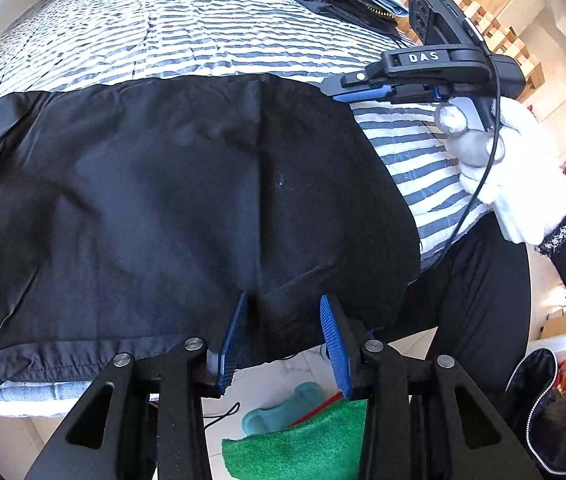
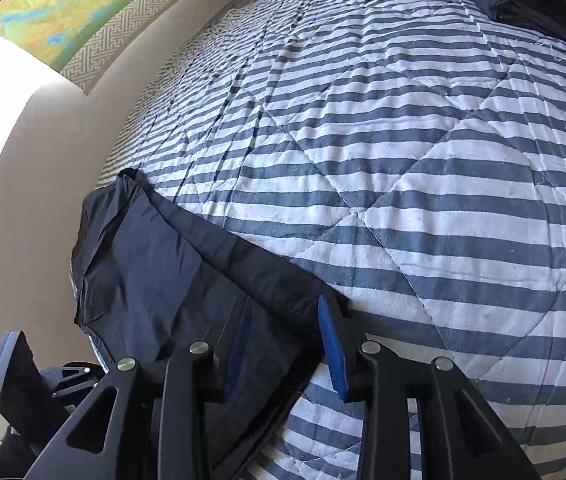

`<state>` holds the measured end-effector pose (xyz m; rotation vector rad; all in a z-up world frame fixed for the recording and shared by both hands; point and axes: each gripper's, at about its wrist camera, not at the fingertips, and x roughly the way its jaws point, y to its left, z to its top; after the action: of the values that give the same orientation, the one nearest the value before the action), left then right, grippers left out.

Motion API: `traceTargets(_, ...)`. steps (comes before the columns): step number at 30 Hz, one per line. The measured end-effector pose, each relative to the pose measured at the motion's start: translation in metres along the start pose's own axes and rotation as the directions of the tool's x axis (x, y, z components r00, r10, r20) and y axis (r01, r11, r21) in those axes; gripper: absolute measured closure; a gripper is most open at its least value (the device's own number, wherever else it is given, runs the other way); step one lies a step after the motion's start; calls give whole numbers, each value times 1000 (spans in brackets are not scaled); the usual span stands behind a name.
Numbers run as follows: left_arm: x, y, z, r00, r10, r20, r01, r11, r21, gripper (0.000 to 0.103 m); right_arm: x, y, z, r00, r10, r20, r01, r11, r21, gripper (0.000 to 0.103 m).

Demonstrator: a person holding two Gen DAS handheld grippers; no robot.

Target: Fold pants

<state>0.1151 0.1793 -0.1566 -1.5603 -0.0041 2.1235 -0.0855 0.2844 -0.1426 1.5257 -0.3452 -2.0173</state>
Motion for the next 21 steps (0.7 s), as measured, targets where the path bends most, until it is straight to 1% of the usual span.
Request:
traceTargets(4, 1, 3, 1, 1000, -4, -1, 4, 1000, 3, 62, -5, 1, -11, 999, 34, -38, -35, 999, -18, 71)
traceTargets(5, 2, 3, 1, 1000, -3, -2, 3, 1000, 5, 62, -6, 4, -15, 999, 21, -47, -23, 999, -38, 72)
traceTargets(6, 3, 3, 2, 1000, -1, -3, 1, 1000, 9, 62, -6, 9, -19, 999, -6, -42, 3, 998, -66, 78)
traceTargets(7, 3, 3, 2, 1000, -1, -4, 1, 1000, 12, 62, -6, 13, -22, 999, -26, -37, 23, 996, -91, 88)
traceTargets(8, 2, 2, 2, 1000, -1, -5, 1, 1000, 15, 62, -6, 17, -24, 999, -33, -32, 30, 994, -108, 94)
traceTargets(9, 2, 1, 2, 1000, -2, -5, 2, 1000, 19, 62, -6, 20, -24, 999, -27, -26, 25, 994, -107, 98)
traceTargets(11, 2, 0, 2, 1000, -13, -8, 13, 1000, 21, 62, -10, 25, -21, 1000, -22, -1, 22, 995, -100, 98)
traceTargets(13, 0, 0, 3, 999, -48, -5, 49, 999, 6, 62, -16, 29, -15, 999, -25, 22, 27, 994, -104, 99)
traceTargets(15, 0, -4, 5, 998, -66, 5, 66, 998, 1, 61, -23, 33, -6, 998, -49, 46, 54, 992, -118, 99)
traceTargets(16, 0, -6, 7, 998, -62, 11, 62, 998, 8, 60, -25, 34, -2, 995, -78, 58, 85, 988, -127, 99)
traceTargets(17, 1, -9, 9, 998, -61, 13, 61, 998, 13, 58, -25, 34, 2, 993, -104, 61, 112, 985, -130, 99)
traceTargets(19, 2, -12, 12, 997, -72, 17, 71, 997, 16, 56, -22, 27, 8, 992, -118, 44, 122, 986, -111, 99)
traceTargets(21, 2, -15, 15, 997, -80, 17, 80, 996, 24, 55, -19, 21, 10, 988, -153, 36, 156, 983, -97, 99)
